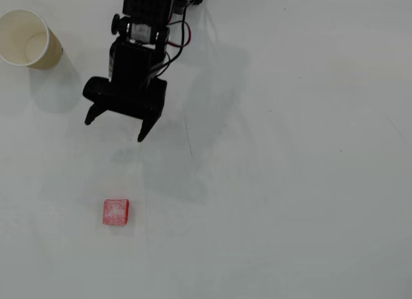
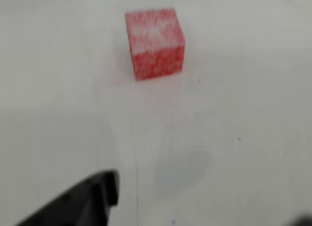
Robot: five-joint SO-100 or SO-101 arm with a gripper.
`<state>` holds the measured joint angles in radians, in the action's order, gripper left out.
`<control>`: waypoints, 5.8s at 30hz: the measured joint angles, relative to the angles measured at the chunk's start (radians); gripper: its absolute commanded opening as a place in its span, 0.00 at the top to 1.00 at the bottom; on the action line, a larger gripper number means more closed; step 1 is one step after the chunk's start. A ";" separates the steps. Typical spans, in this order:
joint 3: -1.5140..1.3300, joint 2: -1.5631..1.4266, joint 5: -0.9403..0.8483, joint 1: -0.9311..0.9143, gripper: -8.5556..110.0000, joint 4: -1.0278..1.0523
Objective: Pick up the cube and drop it in the cup.
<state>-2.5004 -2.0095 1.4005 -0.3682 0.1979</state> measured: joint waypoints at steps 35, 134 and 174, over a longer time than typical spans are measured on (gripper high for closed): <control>0.503 0.710 0.000 0.083 0.59 -0.161; 1.048 1.190 0.000 0.005 0.79 -0.252; 0.795 0.905 0.000 -0.018 0.84 -0.288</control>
<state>-1.7058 -1.1045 1.4005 -0.3866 -0.0905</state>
